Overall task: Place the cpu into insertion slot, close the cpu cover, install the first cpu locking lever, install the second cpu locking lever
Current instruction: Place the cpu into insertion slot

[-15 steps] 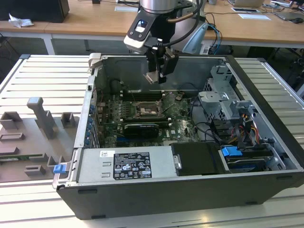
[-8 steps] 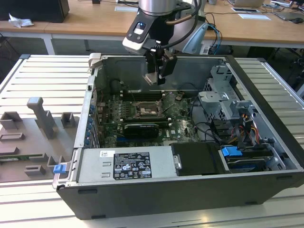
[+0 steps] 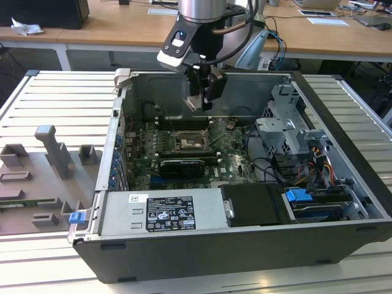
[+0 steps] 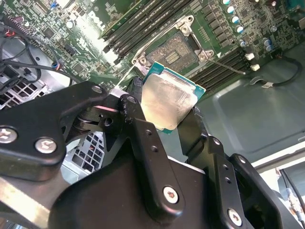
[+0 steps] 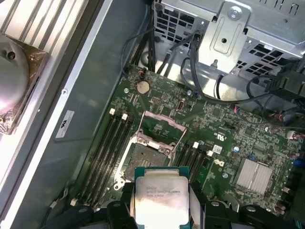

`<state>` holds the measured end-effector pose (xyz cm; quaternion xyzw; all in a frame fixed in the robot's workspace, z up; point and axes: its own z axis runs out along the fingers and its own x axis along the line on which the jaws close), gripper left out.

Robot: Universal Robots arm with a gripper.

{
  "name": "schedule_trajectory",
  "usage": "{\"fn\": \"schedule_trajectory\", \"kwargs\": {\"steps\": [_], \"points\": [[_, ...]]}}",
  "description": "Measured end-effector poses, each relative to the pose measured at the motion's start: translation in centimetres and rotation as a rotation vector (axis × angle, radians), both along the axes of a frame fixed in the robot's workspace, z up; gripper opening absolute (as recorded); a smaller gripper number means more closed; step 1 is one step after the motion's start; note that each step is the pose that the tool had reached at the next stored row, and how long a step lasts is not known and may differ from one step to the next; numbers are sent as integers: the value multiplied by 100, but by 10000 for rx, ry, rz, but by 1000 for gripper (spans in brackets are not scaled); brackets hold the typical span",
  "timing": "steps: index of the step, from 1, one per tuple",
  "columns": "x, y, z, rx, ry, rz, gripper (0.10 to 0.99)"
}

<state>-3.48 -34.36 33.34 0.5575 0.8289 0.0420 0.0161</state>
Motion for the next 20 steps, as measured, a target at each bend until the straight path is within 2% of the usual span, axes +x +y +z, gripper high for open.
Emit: {"fn": "schedule_trajectory", "kwargs": {"steps": [5,8,12,20], "points": [[-14,8,-92,-34,7,-218,541],[-14,11,-187,-38,10,-915,541],[-15,11,-263,-39,16,-1410,541],[-15,11,-318,-38,17,-1424,541]]}}
